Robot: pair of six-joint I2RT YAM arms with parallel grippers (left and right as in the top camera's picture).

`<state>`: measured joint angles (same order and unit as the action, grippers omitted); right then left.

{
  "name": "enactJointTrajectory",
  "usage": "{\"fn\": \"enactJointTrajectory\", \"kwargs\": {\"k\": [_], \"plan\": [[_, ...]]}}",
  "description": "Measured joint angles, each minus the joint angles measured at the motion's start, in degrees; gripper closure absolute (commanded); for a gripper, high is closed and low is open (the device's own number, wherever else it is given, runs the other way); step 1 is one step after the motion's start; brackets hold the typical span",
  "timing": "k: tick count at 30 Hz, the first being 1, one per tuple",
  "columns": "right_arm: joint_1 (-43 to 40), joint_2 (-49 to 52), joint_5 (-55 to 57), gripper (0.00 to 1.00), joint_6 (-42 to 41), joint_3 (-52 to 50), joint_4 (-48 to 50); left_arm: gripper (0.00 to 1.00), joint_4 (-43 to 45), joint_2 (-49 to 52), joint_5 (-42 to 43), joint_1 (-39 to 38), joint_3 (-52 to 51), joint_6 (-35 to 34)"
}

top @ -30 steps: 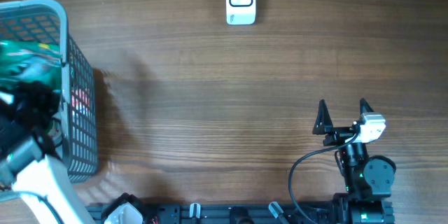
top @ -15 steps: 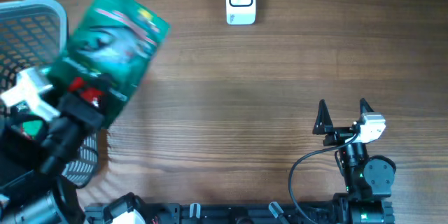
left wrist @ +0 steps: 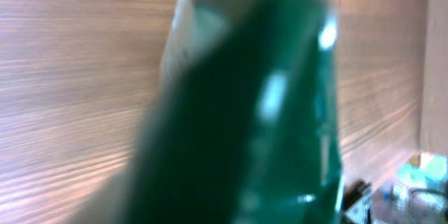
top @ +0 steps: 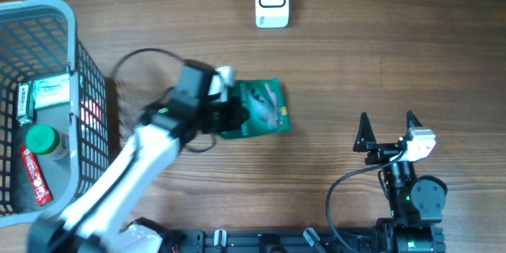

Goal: Scan the item barcode
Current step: 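Lift the green bag out and drop it on the table right of center, then reach the left gripper into the basket and grasp the green-lidded jar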

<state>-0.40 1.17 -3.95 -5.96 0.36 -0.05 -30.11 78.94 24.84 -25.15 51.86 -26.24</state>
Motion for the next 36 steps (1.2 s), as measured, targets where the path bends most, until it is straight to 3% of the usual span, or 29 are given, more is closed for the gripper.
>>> {"fn": "enactJointTrajectory", "kwargs": {"k": [3,7,9,10,12,13,14,16,19,22,26,31,36], "plan": [[0.00,0.00,0.07,0.00,0.00,0.00,0.00,0.96,6.73,11.23,-0.15,-5.31,-0.11,-1.99],[0.00,0.00,0.11,0.00,0.00,0.00,0.00,0.96,8.55,14.34,-1.79,-8.28,-0.13,-5.33],[0.00,0.00,0.13,0.01,0.00,0.00,0.00,0.88,8.55,14.38,-4.28,-10.97,-0.13,-6.32],[0.00,0.00,0.13,0.00,0.00,0.00,0.00,0.63,8.57,14.40,-6.40,-12.68,-0.13,-6.75],[0.00,0.00,0.13,0.00,0.00,0.00,0.00,0.34,8.52,14.40,-10.88,-16.94,-0.13,-7.26],[0.00,0.00,0.13,0.00,0.00,0.00,0.00,0.13,8.50,14.40,-12.68,-17.90,-0.13,-7.50],[0.00,0.00,0.13,0.01,0.00,0.00,0.00,0.02,8.52,14.40,-13.99,-18.32,-0.13,-7.65],[0.00,0.00,0.13,0.00,0.00,0.00,0.00,0.00,7.23,14.34,-15.96,-17.92,-0.09,-7.43],[0.00,0.00,0.13,0.00,0.00,0.00,0.02,0.00,-3.26,10.23,-21.84,-15.56,1.68,-7.28],[0.00,0.00,0.15,0.00,0.00,0.00,0.00,0.00,-11.78,0.74,-30.38,-12.15,10.01,-6.82],[0.00,0.00,0.13,0.00,0.00,0.00,0.00,0.00,-13.84,-11.13,-37.66,-4.07,20.48,-6.60],[0.00,0.00,0.15,0.00,0.00,0.00,0.00,0.00,-14.91,-19.93,-40.04,12.90,24.61,-6.40],[0.00,0.00,0.15,0.00,0.00,0.00,0.00,0.00,-24.55,-19.02,-40.46,34.80,38.12,-8.50]]}}
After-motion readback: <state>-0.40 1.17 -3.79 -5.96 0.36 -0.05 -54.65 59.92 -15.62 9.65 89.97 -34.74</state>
